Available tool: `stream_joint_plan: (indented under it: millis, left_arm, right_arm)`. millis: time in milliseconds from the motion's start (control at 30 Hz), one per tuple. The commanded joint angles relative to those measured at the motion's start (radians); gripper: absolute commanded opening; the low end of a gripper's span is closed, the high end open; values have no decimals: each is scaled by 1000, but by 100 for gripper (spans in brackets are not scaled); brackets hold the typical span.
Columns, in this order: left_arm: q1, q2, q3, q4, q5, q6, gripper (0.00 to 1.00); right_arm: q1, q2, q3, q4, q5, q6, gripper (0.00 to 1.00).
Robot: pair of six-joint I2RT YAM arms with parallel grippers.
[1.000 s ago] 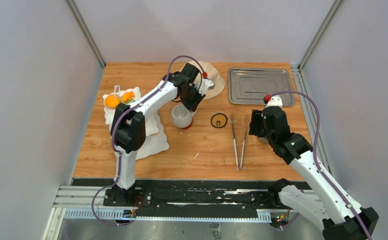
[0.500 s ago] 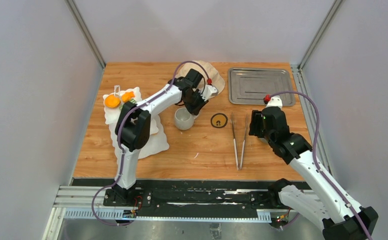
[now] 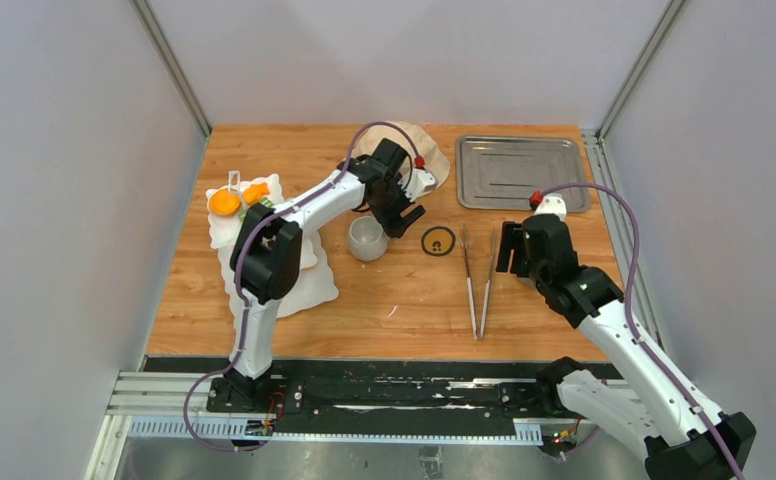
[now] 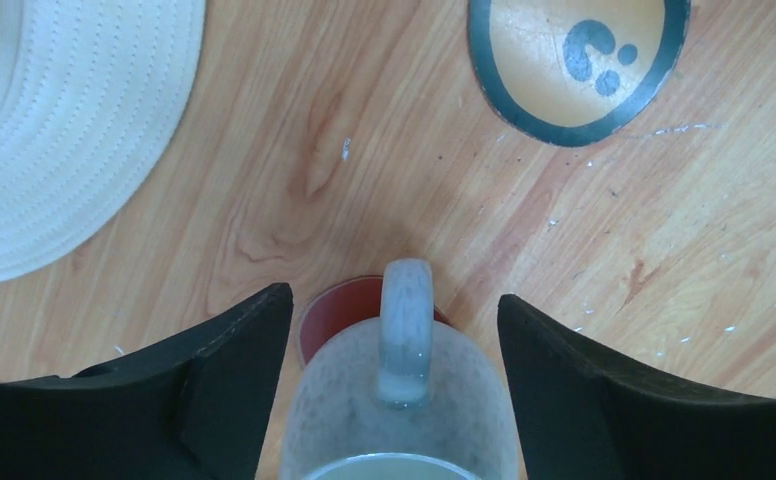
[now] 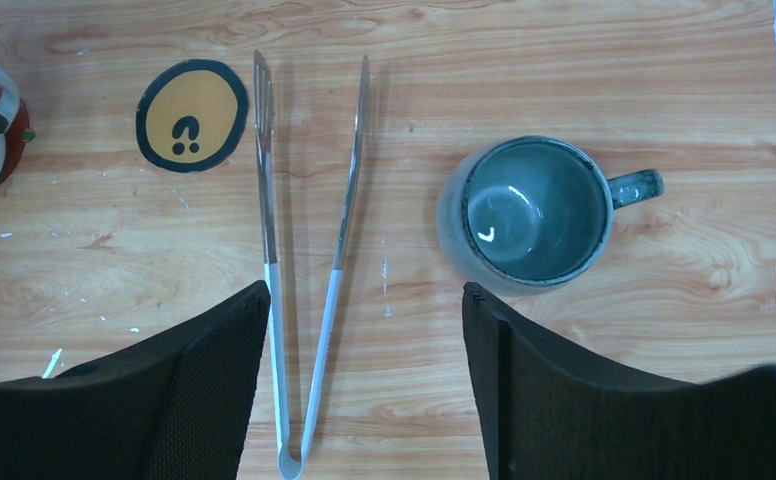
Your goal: Serve the afternoon tea
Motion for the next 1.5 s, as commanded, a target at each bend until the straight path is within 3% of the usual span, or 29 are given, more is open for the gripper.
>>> stream_joint_plan:
  millis: [0, 300, 500, 767, 1167, 1467]
  left_arm:
    - [-24, -83, 61, 6, -34, -11, 86]
    - [-90, -211, 180, -65, -47, -26, 92]
    - [-159, -299, 118, -73, -261, -147, 96]
    - [-182, -530, -230, 108, -272, -391, 98]
    - [-228, -739, -526, 226, -265, -478, 98]
    - [-228, -750, -589, 214, -262, -461, 98]
  right_arm:
    - [-6, -1, 21, -49, 67, 32, 70]
    - [-35, 53, 126, -191, 370, 38, 76]
    - [-340, 114, 145, -192, 96, 149, 76]
    - [-662, 337, 191, -203, -145, 368, 75]
    - [-687, 647, 372, -289, -91, 632, 75]
    - [-692, 830, 410, -336, -118, 707, 63]
